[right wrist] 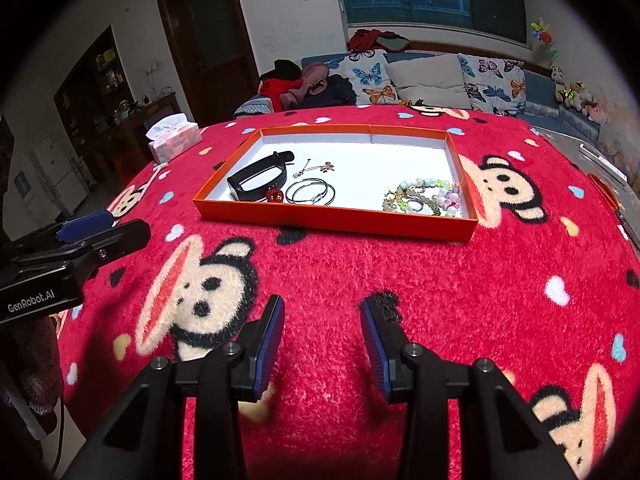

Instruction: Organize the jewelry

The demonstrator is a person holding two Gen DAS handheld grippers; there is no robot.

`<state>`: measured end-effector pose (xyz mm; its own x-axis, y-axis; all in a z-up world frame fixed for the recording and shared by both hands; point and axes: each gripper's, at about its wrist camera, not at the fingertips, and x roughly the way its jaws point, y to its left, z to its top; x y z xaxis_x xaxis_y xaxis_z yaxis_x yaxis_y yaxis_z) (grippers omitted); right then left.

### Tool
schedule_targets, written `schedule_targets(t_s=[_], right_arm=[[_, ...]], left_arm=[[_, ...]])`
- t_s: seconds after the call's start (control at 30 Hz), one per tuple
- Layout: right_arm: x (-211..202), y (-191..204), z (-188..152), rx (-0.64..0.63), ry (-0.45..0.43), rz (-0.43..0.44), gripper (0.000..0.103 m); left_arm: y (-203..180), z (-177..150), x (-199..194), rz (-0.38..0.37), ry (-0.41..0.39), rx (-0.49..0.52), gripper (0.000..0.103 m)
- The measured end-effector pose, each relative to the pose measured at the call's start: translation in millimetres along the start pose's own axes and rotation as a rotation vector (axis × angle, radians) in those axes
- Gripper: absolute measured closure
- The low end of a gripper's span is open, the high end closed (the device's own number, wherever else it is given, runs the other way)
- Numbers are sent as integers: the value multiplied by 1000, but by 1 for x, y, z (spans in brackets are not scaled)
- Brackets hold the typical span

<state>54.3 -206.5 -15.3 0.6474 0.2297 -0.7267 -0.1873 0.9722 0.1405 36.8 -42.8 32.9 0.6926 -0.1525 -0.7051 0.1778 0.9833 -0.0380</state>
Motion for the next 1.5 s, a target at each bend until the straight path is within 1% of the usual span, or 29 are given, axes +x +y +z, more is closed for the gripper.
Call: schedule_targets(t_s=[0.57,1.5], right_arm=[[5,1,-2,5,18,7,59],[9,2,-3,5,17,10,59]], left_arm=[[-1,-3,10,1,22,-3,12],[3,-8,15,14,38,-13,12]])
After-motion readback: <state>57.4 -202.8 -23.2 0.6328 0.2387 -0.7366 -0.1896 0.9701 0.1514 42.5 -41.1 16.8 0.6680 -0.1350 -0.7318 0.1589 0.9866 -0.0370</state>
